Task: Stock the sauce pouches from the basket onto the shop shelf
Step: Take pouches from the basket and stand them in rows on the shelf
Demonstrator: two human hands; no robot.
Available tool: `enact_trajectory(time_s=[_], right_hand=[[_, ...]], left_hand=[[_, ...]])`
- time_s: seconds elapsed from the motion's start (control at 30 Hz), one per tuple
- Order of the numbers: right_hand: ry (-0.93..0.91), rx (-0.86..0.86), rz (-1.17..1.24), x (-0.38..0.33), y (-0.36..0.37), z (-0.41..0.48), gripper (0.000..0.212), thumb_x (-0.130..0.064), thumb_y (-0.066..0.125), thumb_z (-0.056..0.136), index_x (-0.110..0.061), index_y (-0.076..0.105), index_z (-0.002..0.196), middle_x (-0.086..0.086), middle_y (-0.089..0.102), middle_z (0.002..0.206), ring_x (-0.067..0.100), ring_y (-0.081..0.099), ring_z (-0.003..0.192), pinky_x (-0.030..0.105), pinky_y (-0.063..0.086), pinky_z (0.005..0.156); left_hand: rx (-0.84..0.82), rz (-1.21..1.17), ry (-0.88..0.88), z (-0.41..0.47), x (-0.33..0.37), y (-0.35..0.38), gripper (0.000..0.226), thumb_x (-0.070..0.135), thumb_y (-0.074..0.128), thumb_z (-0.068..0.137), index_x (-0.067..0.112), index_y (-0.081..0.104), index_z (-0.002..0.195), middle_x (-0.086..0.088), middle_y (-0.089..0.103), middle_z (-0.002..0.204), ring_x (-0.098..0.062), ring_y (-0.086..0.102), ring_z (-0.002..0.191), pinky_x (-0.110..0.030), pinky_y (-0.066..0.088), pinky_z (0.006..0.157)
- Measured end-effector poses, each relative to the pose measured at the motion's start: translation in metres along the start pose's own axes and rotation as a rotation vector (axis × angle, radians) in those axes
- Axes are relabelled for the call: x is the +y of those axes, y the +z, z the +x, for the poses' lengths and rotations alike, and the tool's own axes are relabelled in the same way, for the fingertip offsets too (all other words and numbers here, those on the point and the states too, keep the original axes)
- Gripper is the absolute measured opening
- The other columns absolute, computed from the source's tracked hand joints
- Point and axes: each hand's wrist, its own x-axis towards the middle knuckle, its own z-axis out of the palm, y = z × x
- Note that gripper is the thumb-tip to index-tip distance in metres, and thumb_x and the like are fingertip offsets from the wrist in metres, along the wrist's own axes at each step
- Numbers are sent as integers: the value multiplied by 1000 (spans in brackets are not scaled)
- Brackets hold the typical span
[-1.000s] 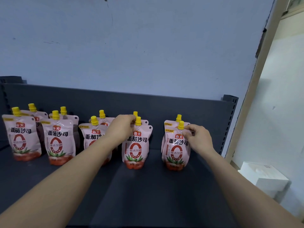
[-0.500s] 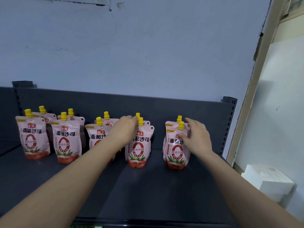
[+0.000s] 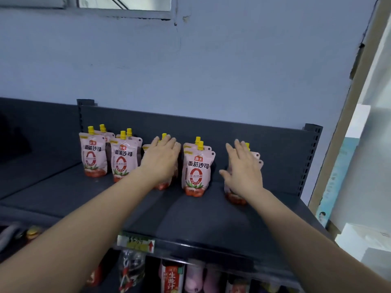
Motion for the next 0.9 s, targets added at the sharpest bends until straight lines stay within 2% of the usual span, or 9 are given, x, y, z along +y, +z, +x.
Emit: enact_trajectory(time_s=[0.1, 0.23, 0.33, 0.53, 0.67, 0.77, 0.9], right_hand=[[-86, -63, 46, -26, -2, -16, 77, -36, 60, 89, -17, 19, 152, 9, 11, 162, 26, 7, 149, 39, 11, 119], [-195, -129, 126, -68, -2, -40, 74, -36, 64, 85, -16, 29, 147, 9, 25, 157, 26, 16, 147, 42, 23, 116], [-264, -212, 193, -102, -3, -59, 74, -38, 63, 88, -16, 27, 149, 8, 22, 158, 26, 13, 148, 43, 19, 118], [-433, -311, 278, -175, 1, -91, 74, -41, 60, 89, -19, 25, 150, 6, 18, 160, 25, 12, 148, 41, 19, 117], [-540, -393, 323, -227, 5, -109, 73, -40, 59, 90, -20, 23, 150, 6, 17, 160, 25, 12, 148, 41, 19, 117], [-616, -438, 353, -272, 8, -123, 72, -40, 60, 90, -21, 25, 149, 6, 18, 160, 25, 12, 148, 42, 21, 117], [-724, -462, 371, -335, 12, -143, 66, -38, 60, 90, -20, 31, 146, 6, 26, 156, 25, 17, 147, 41, 24, 116]], left_hand=[[-18, 33, -50, -36, -13, -9, 68, 26, 56, 89, 11, 25, 147, -9, 25, 157, -27, 16, 146, -44, 14, 118], [-57, 85, -107, -92, -33, -21, 62, 29, 57, 87, 10, 35, 142, -9, 37, 149, -30, 29, 138, -46, 22, 113], [-73, 133, -161, -136, -49, -27, 55, 26, 53, 87, 10, 39, 137, -8, 45, 140, -29, 37, 131, -44, 28, 109], [-178, 197, -321, -224, -85, -44, 58, 23, 50, 92, 13, 29, 145, -5, 35, 150, -25, 26, 141, -43, 17, 116], [-230, 231, -426, -282, -119, -45, 53, 28, 52, 92, 15, 35, 141, -4, 42, 146, -25, 32, 138, -43, 24, 115], [-278, 247, -515, -327, -145, -49, 49, 30, 53, 91, 16, 40, 136, -3, 48, 140, -24, 39, 133, -38, 33, 108], [-342, 272, -640, -386, -182, -51, 48, 28, 55, 87, 19, 43, 132, 0, 52, 134, -22, 41, 128, -36, 36, 102]])
